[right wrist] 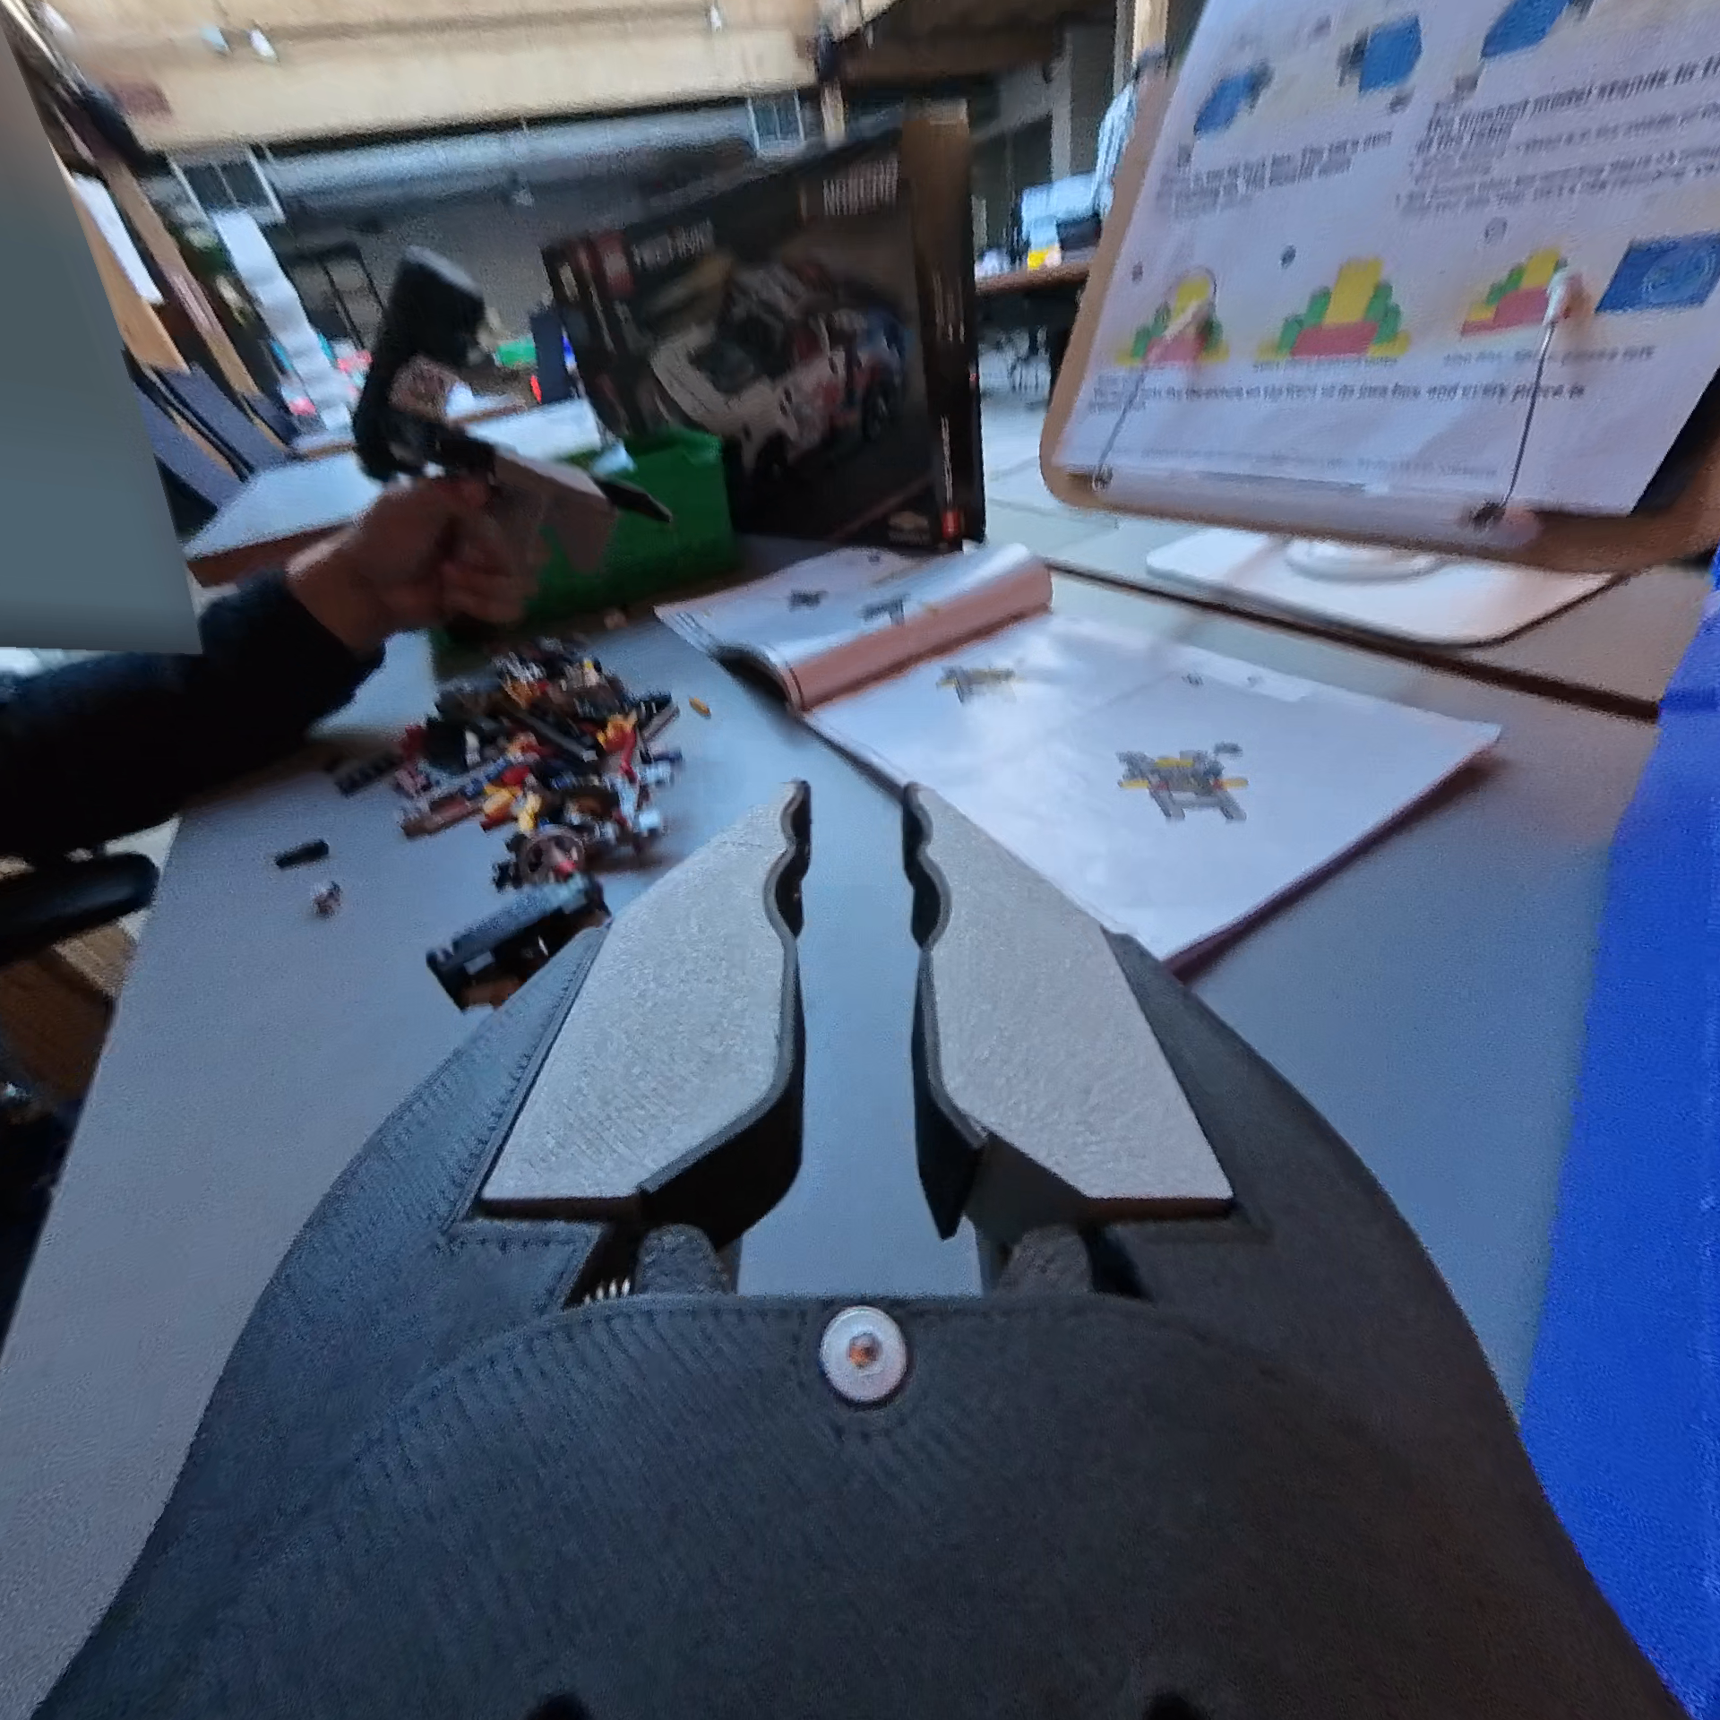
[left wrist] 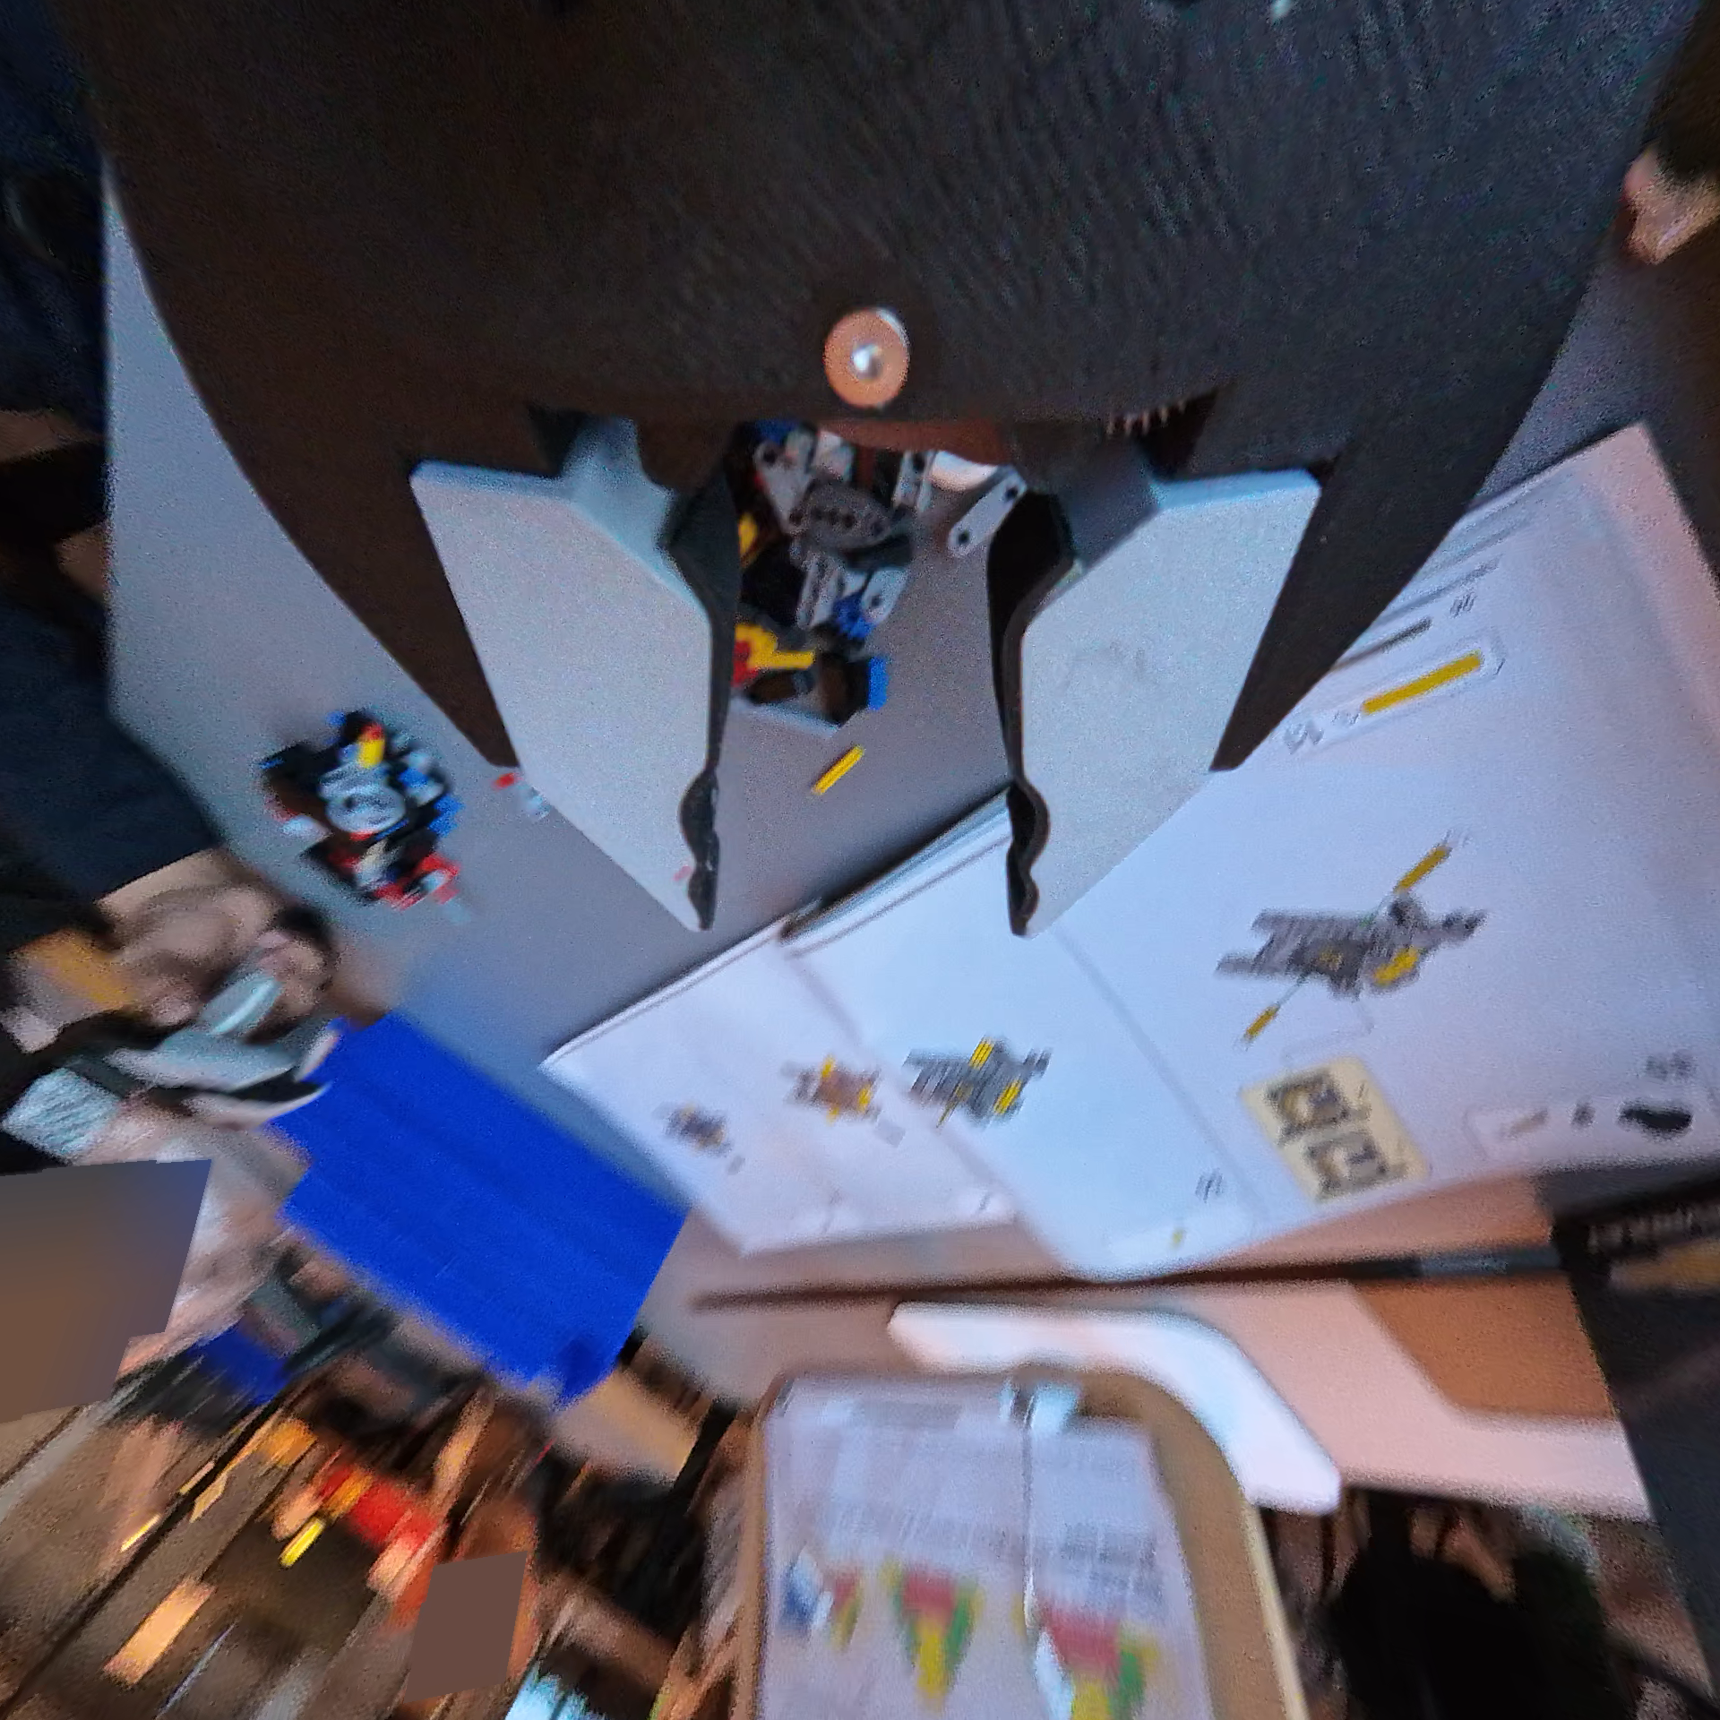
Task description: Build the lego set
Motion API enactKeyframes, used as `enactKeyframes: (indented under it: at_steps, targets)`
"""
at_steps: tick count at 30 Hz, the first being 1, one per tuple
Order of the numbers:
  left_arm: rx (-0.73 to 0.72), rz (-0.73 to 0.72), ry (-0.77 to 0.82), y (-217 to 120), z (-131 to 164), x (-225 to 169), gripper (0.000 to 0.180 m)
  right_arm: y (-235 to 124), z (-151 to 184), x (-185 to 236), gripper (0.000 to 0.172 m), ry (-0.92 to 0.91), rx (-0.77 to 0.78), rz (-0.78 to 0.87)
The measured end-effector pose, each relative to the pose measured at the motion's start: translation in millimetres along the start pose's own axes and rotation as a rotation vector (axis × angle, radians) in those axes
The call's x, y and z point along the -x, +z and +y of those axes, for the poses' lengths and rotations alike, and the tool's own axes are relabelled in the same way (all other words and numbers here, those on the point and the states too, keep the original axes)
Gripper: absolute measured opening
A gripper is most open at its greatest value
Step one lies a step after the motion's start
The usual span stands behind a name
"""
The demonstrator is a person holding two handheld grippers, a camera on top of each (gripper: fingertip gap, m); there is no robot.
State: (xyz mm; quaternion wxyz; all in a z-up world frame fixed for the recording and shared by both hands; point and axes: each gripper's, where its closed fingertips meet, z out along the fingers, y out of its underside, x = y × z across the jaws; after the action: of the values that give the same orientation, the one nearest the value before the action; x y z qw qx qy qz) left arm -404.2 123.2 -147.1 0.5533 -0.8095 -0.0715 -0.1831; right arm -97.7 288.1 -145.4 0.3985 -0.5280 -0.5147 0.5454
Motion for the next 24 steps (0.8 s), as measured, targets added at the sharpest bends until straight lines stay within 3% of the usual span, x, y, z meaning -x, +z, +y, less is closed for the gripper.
enactKeyframes:
  at_steps: [3,6,15,24]
  targets:
    - [-0.152,0.095,-0.021,-17.3,-26.9,-13.8,0.06,-7.1,-35.4,4.1,0.024,-0.033,-0.146,0.016]
    - [-0.206,0.102,-0.027,-26.2,-35.7,-13.8,0.05,-8.4,-44.5,5.5,0.023,-0.026,-0.202,0.004]
    - [0.095,-0.082,0.124,6.0,19.6,9.2,0.039,24.0,14.0,12.9,0.019,0.006,0.041,-0.059]
    - [0.095,-0.082,0.086,3.2,19.5,13.9,0.037,21.4,10.2,9.3,0.016,0.058,0.013,-0.073]
